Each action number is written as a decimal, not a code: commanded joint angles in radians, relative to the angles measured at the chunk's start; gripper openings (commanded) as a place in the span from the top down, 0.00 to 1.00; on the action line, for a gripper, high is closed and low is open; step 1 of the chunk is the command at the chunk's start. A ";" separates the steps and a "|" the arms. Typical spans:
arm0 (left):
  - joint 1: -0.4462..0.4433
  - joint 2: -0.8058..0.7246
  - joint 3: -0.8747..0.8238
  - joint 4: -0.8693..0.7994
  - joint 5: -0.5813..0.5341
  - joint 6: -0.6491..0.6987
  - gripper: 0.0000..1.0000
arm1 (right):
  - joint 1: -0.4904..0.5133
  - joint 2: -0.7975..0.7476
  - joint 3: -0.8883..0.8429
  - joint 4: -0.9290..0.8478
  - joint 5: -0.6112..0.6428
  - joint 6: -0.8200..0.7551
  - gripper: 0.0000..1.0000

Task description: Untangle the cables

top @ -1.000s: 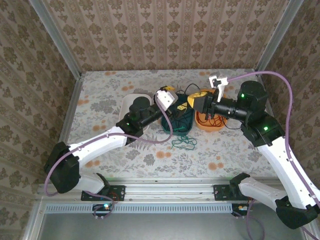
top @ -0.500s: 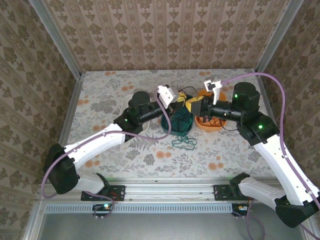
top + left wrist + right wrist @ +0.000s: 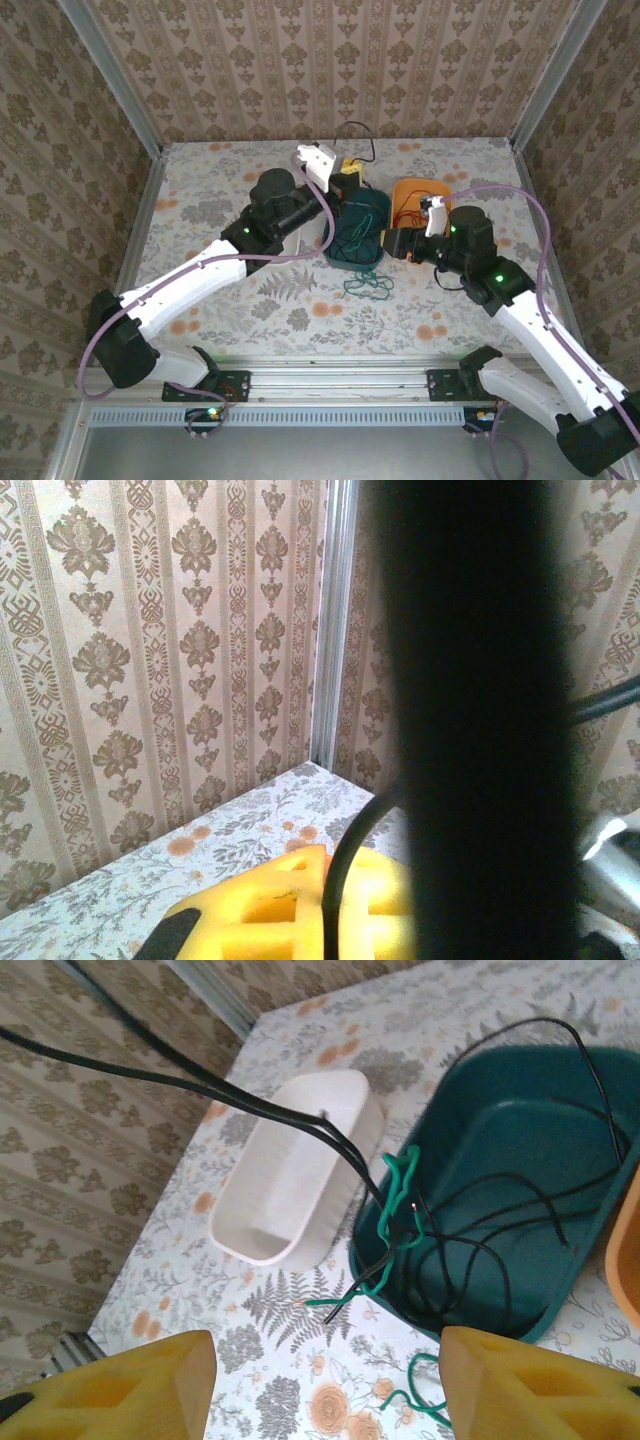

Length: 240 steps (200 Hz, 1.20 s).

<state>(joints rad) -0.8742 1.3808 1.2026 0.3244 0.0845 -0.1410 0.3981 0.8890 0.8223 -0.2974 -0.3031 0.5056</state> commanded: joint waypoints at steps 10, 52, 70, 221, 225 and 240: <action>0.004 -0.027 0.030 -0.020 -0.007 -0.027 1.00 | -0.002 0.067 -0.002 0.133 0.011 0.037 0.41; -0.003 -0.032 0.026 -0.006 -0.008 -0.022 1.00 | -0.002 0.196 0.011 0.199 -0.001 0.026 0.47; -0.010 -0.040 0.027 -0.006 -0.002 -0.013 1.00 | -0.003 0.237 0.021 0.215 0.022 0.011 0.52; -0.025 -0.084 0.020 -0.013 0.092 -0.005 1.00 | -0.013 0.338 -0.058 0.495 -0.090 0.155 0.76; -0.028 -0.083 0.019 -0.012 0.090 -0.005 1.00 | -0.013 0.332 -0.066 0.501 -0.094 0.157 0.76; -0.034 -0.081 0.020 -0.014 0.087 0.000 1.00 | -0.013 0.301 -0.088 0.505 -0.104 0.160 0.76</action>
<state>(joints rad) -0.8963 1.3132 1.2026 0.2905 0.1513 -0.1467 0.3862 1.2350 0.7666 0.1509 -0.3683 0.6331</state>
